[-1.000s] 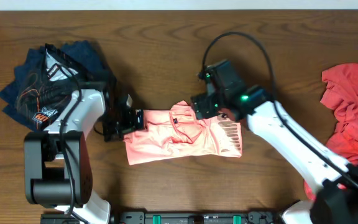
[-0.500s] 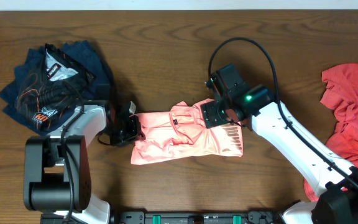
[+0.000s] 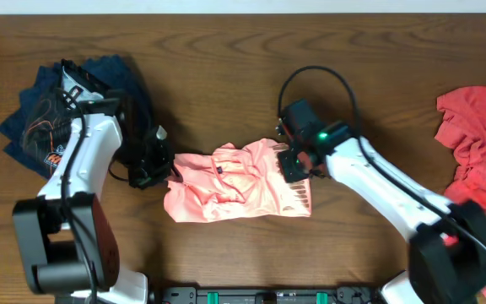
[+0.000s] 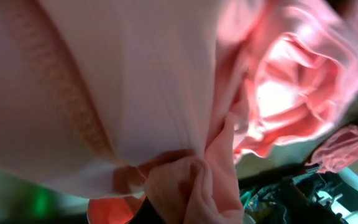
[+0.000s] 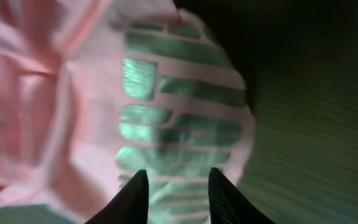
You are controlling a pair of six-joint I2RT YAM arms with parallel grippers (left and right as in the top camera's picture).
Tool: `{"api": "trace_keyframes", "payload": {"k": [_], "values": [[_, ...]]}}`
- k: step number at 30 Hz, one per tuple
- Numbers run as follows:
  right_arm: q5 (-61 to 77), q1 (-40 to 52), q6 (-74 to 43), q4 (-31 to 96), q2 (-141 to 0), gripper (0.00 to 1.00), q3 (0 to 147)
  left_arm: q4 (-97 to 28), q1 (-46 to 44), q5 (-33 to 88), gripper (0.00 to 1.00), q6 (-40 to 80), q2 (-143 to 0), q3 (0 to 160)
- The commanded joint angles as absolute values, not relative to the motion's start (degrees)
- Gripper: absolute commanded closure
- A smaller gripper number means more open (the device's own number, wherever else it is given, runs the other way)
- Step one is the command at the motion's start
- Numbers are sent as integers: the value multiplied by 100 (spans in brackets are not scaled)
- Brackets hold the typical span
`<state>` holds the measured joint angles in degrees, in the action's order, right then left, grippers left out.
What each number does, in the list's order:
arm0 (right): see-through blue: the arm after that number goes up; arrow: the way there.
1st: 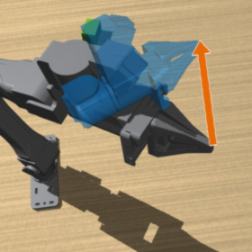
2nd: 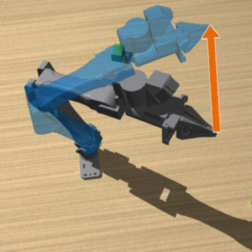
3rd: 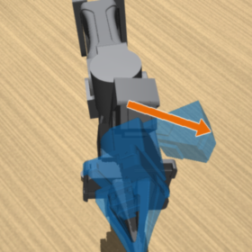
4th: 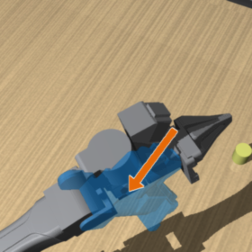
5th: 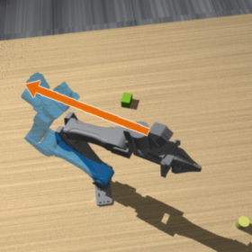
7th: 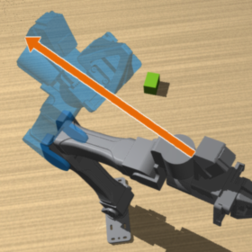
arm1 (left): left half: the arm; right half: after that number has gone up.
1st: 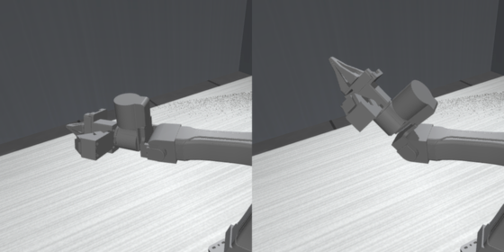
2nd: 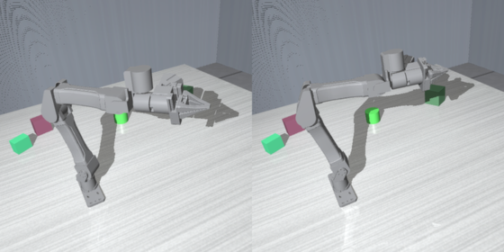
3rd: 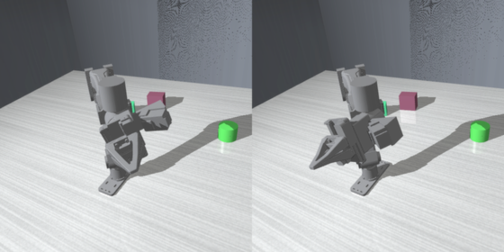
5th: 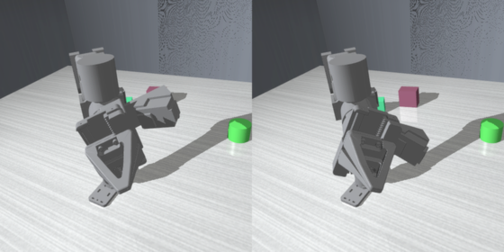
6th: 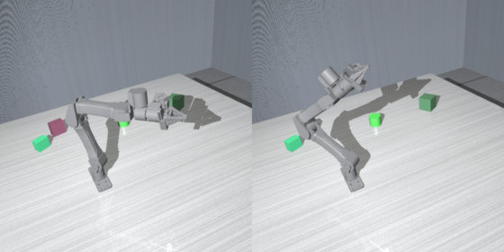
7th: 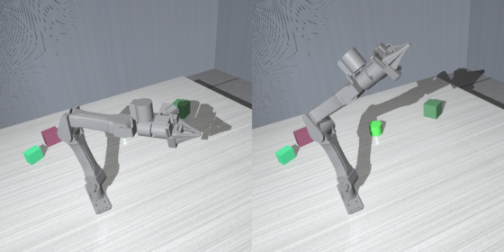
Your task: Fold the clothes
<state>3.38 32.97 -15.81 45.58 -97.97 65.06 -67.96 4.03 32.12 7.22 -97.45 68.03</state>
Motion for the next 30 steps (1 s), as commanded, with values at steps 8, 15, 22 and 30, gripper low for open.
{"api": "trace_keyframes", "payload": {"k": [8, 15, 22, 30], "values": [[799, 4047, -1522, 3872, -11170, 65, 6434, -7192, 71, 3992, 94, 650, -8818, 7100], [799, 3951, -1579, 4010, -11209, 65, 6578, -6425, -1186, 3983, 94, 770, -8794, 7094], [539, 3848, -1817, 4340, -11015, 51, 6775, -5395, -2403, 3269, 94, 1376, -9045, 7057], [-604, 2947, -2187, 5369, -9859, 41, 7509, -4617, -3017, 2827, 93, 1835, -9498, 7052]]}}
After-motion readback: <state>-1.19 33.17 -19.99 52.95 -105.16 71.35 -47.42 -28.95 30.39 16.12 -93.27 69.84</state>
